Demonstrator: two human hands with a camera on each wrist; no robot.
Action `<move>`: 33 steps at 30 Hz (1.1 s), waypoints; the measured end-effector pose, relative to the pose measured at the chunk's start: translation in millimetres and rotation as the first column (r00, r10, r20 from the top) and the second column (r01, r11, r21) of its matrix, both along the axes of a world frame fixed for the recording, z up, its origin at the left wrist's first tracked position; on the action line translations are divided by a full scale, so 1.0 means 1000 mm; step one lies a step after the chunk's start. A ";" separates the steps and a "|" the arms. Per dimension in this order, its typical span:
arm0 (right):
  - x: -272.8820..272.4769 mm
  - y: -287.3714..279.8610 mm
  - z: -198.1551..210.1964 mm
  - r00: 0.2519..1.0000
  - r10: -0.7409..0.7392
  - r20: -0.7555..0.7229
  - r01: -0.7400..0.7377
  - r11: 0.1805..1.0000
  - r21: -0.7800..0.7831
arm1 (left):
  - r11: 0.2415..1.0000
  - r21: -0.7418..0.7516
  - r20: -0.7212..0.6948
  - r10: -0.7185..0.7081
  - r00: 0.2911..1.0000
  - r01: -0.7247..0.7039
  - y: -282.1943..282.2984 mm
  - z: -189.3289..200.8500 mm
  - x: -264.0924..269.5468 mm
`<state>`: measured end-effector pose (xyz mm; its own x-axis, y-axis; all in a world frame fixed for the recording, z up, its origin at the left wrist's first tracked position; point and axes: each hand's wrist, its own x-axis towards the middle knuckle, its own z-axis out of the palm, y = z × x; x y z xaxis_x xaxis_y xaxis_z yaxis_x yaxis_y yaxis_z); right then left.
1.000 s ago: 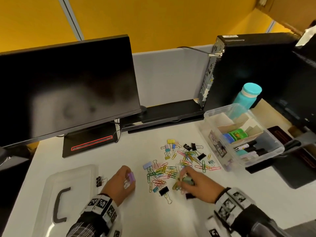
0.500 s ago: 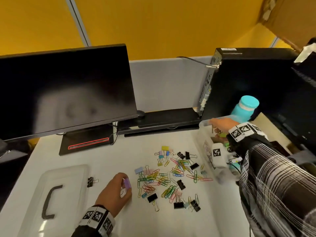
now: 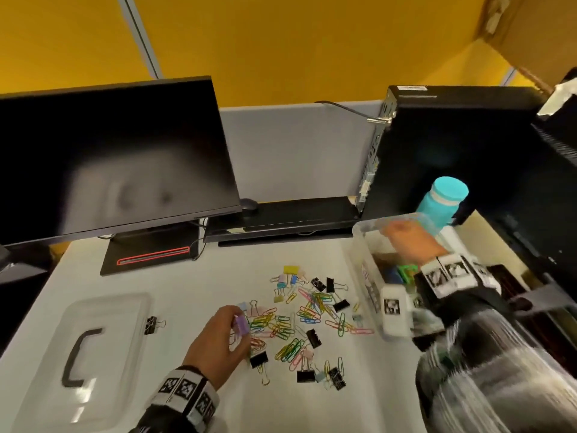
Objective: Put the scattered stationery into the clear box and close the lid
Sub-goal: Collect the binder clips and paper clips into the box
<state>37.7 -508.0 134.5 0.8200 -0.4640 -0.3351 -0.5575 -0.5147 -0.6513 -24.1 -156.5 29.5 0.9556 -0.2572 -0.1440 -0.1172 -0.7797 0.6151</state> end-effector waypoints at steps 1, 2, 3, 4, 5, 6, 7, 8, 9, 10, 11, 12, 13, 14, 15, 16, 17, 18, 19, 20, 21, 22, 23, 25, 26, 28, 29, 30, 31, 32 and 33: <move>-0.015 -0.001 -0.004 0.999 0.023 0.030 -0.022 1.000 -0.005 | 1.000 -0.020 0.009 -0.023 1.000 0.024 -0.015 0.008 0.006; -0.035 0.001 -0.008 0.996 0.062 0.072 -0.062 0.998 -0.003 | 0.998 -0.029 0.023 -0.056 0.998 0.057 -0.032 0.016 0.013; -0.051 -0.003 -0.019 0.991 0.087 0.106 -0.080 0.994 -0.068 | 0.995 -0.024 0.040 -0.096 0.995 0.097 -0.052 0.023 0.021; -0.064 -0.006 -0.030 0.984 0.107 0.145 -0.082 0.982 -0.172 | 0.990 -0.015 0.054 -0.139 0.989 0.140 -0.072 0.031 0.029; -0.076 -0.010 -0.044 0.981 0.128 0.148 -0.080 0.953 -0.292 | 0.984 -0.007 0.069 -0.179 0.981 0.180 -0.095 0.038 0.038; -0.087 -0.014 -0.057 0.976 0.156 0.153 -0.087 0.919 -0.385 | 0.977 -0.001 0.087 -0.210 0.974 0.211 -0.117 0.044 0.047; -0.096 -0.016 -0.066 0.977 0.156 0.146 -0.079 0.898 -0.432 | 0.973 0.000 0.109 -0.231 0.967 0.232 -0.140 0.050 0.056; -0.103 -0.016 -0.073 0.980 0.139 0.142 -0.062 0.893 -0.445 | 0.967 0.005 0.128 -0.252 0.959 0.253 -0.162 0.054 0.065; -0.109 -0.015 -0.077 0.979 0.134 0.155 -0.048 0.884 -0.465 | 0.960 0.021 0.151 -0.278 0.949 0.278 -0.184 0.057 0.073; -0.112 -0.015 -0.079 0.975 0.140 0.174 -0.038 0.871 -0.490 | 0.951 0.045 0.175 -0.310 0.934 0.307 -0.205 0.058 0.081; -0.114 -0.015 -0.082 0.974 0.140 0.179 -0.029 0.858 -0.513 | 0.940 0.073 0.200 -0.342 0.918 0.334 -0.225 0.060 0.087; -0.114 -0.016 -0.083 0.974 0.148 0.173 -0.035 0.847 -0.530 | 0.932 0.101 0.221 -0.362 0.906 0.348 -0.244 0.061 0.093; -0.112 -0.014 -0.083 0.977 0.149 0.152 -0.044 0.839 -0.543 | 0.929 0.132 0.233 -0.369 0.900 0.346 -0.257 0.061 0.097; -0.110 -0.014 -0.083 0.979 0.142 0.147 -0.039 0.834 -0.551 | 0.922 0.174 0.239 -0.381 0.893 0.346 -0.270 0.062 0.101; -0.110 -0.014 -0.083 0.978 0.144 0.153 -0.035 0.831 -0.555 | 0.910 0.229 0.241 -0.398 0.885 0.347 -0.282 0.062 0.103; -0.109 -0.015 -0.084 0.977 0.145 0.156 -0.031 0.822 -0.569 | 0.892 0.288 0.233 -0.417 0.879 0.347 -0.290 0.063 0.105; -0.109 -0.015 -0.085 0.978 0.146 0.148 -0.036 0.819 -0.572 | 0.870 0.343 0.208 -0.438 0.875 0.354 -0.295 0.062 0.106; -0.109 -0.016 -0.086 0.979 0.155 0.132 -0.052 0.818 -0.573 | 0.844 0.390 0.169 -0.460 0.872 0.369 -0.299 0.062 0.107; -0.110 -0.016 -0.086 0.980 0.157 0.123 -0.059 0.818 -0.572 | 0.814 0.427 0.120 -0.483 0.867 0.395 -0.301 0.062 0.107; -0.110 -0.017 -0.086 0.979 0.161 0.125 -0.062 0.819 -0.571 | 0.785 0.449 0.075 -0.509 0.858 0.427 -0.301 0.062 0.107; -0.110 -0.017 -0.087 0.978 0.164 0.125 -0.064 0.818 -0.571 | 0.769 0.448 0.051 -0.531 0.846 0.456 -0.300 0.063 0.106; -0.110 -0.017 -0.087 0.978 0.168 0.124 -0.067 0.815 -0.576 | 0.772 0.415 0.055 -0.550 0.833 0.482 -0.298 0.062 0.105; -0.110 -0.018 -0.088 0.977 0.172 0.125 -0.070 0.815 -0.575 | 0.789 0.354 0.083 -0.562 0.823 0.503 -0.293 0.062 0.103; -0.111 -0.018 -0.090 0.975 0.182 0.129 -0.080 0.825 -0.560 | 0.827 0.208 0.188 -0.558 0.808 0.523 -0.275 0.059 0.095; -0.112 -0.019 -0.089 0.975 0.186 0.124 -0.090 0.833 -0.545 | 0.843 0.155 0.243 -0.538 0.807 0.516 -0.261 0.056 0.091; -0.112 -0.019 -0.087 0.973 0.192 0.128 -0.105 0.861 -0.498 | 0.880 0.111 0.307 -0.473 0.826 0.463 -0.228 0.046 0.081; -0.111 -0.017 -0.084 0.970 0.194 0.148 -0.106 0.881 -0.461 | 0.901 0.112 0.305 -0.433 0.848 0.420 -0.208 0.039 0.078; -0.109 -0.014 -0.080 0.962 0.200 0.187 -0.107 0.903 -0.417 | 0.920 0.126 0.288 -0.391 0.874 0.371 -0.187 0.031 0.077; -0.107 -0.008 -0.076 0.944 0.222 0.244 -0.116 0.915 -0.386 | 0.936 0.149 0.263 -0.349 0.899 0.320 -0.165 0.021 0.077; -0.104 0.000 -0.073 0.914 0.270 0.304 -0.142 0.913 -0.383 | 0.945 0.181 0.232 -0.311 0.922 0.273 -0.143 0.012 0.079; -0.099 0.010 -0.071 0.875 0.335 0.351 -0.183 0.898 -0.401 | 0.947 0.222 0.193 -0.278 0.941 0.234 -0.123 0.003 0.082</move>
<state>-61.3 -497.7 63.9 0.9524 -0.2383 0.1899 -0.1013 -0.8354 -0.5402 58.3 -279.2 32.8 0.8743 -0.4853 -0.0105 -0.4428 -0.8063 0.3922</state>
